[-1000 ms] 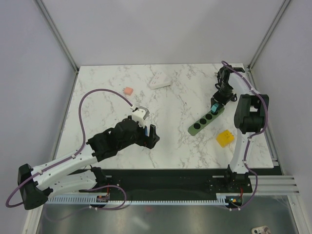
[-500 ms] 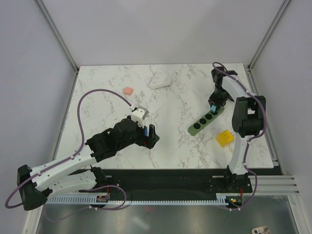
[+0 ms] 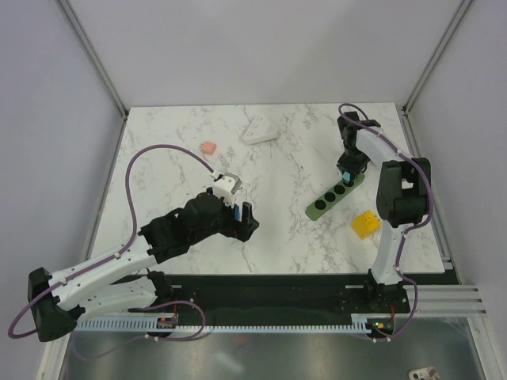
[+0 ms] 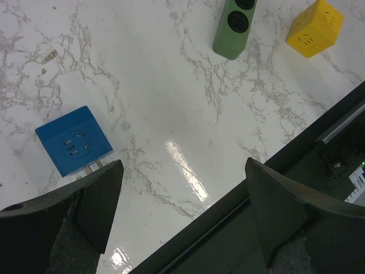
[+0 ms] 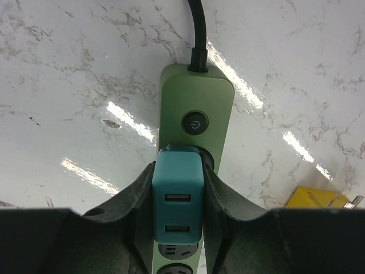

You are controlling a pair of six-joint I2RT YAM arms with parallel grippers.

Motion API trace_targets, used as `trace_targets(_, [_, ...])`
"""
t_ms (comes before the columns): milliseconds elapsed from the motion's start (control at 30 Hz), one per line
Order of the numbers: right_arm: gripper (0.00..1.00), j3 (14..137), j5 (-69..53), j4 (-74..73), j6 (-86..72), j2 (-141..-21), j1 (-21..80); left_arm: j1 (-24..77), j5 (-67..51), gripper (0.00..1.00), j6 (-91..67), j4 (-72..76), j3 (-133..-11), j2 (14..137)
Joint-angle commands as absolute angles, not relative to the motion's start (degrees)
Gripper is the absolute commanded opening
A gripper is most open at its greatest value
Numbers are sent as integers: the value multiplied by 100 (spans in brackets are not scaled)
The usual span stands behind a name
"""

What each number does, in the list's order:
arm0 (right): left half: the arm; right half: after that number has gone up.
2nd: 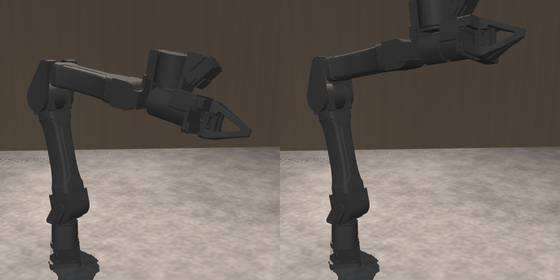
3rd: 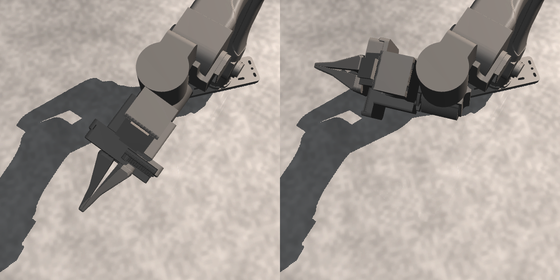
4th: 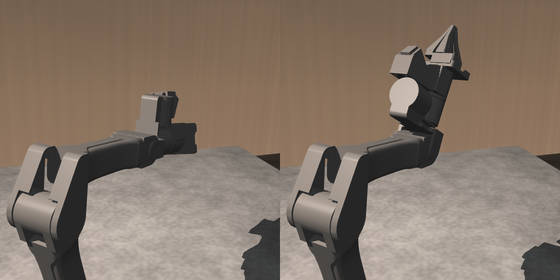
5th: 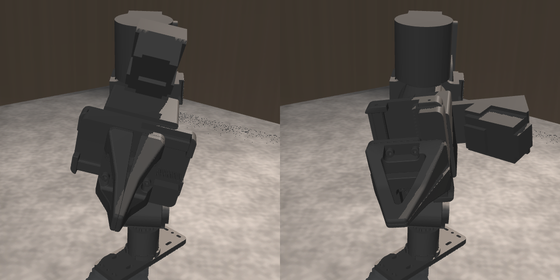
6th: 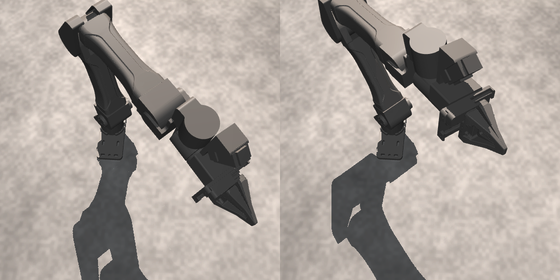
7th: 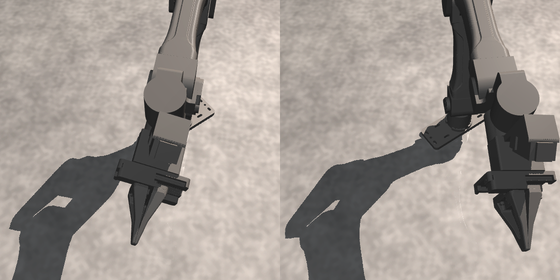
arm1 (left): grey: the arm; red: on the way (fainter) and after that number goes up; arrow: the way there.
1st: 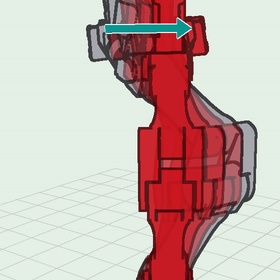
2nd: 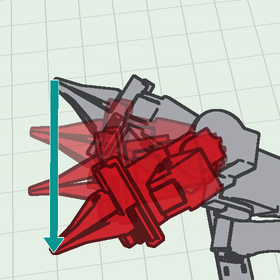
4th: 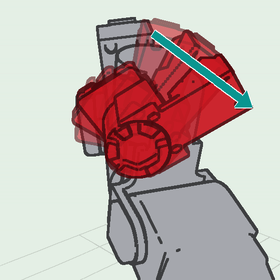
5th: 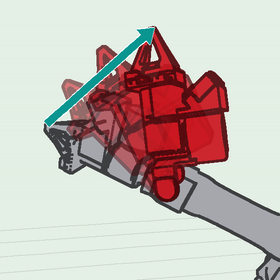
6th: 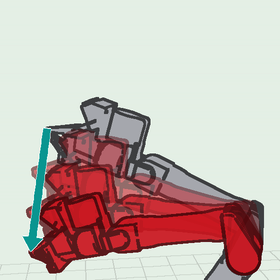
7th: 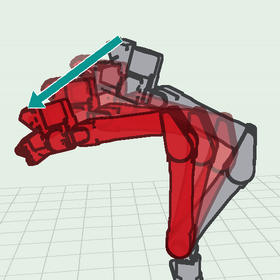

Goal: Insert the plug

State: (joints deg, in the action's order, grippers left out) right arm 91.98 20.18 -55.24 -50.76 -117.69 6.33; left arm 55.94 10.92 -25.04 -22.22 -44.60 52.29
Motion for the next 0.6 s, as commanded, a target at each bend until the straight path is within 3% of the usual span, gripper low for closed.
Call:
trace_targets(0, [2,8946,1741,-3911,-4984,-12455,528,5581,1169,94,-2593,-2136,-4553,5177])
trace_targets(100, [18,9192,1670,-4095,-4878,-12182,457,5581,1178,94,-2602,-2145,-4535,5115])
trace_targets(133, [38,9246,1670,-4165,-4852,-12069,440,5581,1178,94,-2610,-2145,-4526,5115])
trace_targets(233, [59,9343,1652,-4315,-4746,-11919,413,5581,1178,94,-2645,-2136,-4491,5071])
trace_targets(367, [73,9351,1442,-4359,-4536,-11786,334,5581,1134,94,-2646,-2136,-4500,5010])
trace_targets(567, [77,9579,1468,-4526,-4158,-11470,308,5581,1160,94,-2575,-2136,-4482,4896])
